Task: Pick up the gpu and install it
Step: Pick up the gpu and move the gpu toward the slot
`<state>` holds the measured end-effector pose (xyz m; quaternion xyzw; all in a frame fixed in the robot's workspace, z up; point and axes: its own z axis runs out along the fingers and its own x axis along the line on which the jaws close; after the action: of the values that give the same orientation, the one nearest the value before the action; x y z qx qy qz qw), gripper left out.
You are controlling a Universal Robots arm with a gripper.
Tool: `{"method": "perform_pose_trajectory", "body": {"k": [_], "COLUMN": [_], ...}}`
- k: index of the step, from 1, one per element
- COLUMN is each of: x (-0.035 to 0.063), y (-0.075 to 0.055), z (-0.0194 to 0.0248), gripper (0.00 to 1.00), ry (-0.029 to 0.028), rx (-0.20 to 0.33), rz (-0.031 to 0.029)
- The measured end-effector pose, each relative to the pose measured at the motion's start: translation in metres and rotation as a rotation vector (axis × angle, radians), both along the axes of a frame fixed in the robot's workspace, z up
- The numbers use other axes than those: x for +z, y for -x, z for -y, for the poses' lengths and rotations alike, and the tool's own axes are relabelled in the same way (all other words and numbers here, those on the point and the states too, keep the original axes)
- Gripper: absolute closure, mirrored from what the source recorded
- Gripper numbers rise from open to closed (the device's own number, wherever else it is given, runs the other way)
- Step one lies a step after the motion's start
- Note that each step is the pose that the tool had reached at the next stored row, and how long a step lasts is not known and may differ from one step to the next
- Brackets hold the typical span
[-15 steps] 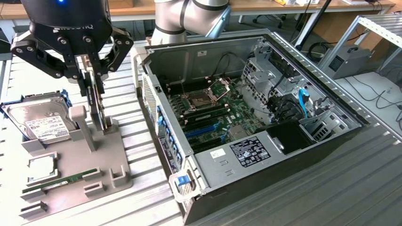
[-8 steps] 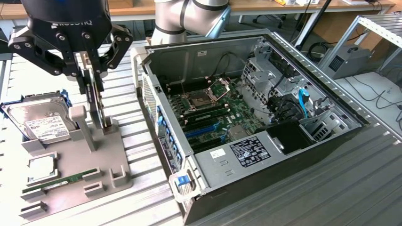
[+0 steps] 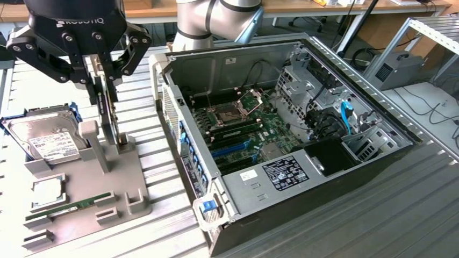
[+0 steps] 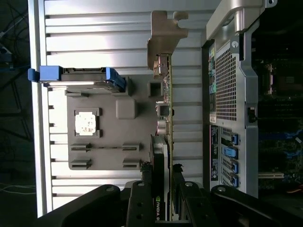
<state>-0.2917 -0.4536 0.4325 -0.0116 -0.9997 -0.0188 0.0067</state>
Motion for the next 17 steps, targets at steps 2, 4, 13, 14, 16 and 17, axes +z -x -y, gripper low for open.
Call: {"method": "perform_pose_trajectory", "body": {"k": [2, 4, 13, 14, 16, 17], "x": [0.0001, 0.0001, 0.0008, 0.0009, 0.0013, 0.0015], "y": [0.0000, 0.0000, -0.0044, -0.0049, -0.0064, -0.0073], "z": [0.0000, 0.0000, -0.0001, -0.0001, -0.0002, -0.0003], "gripper": [0.73, 0.73, 0.73, 0.73, 0.73, 0.73], "ry": [0.0001, 0.0001, 0.0001, 0.0001, 0.0001, 0.0001], "rx": [0.000, 0.000, 0.000, 0.000, 0.000, 0.000], "rz": [-0.0001, -0.0001, -0.0002, -0.0002, -0.0001, -0.0001]}}
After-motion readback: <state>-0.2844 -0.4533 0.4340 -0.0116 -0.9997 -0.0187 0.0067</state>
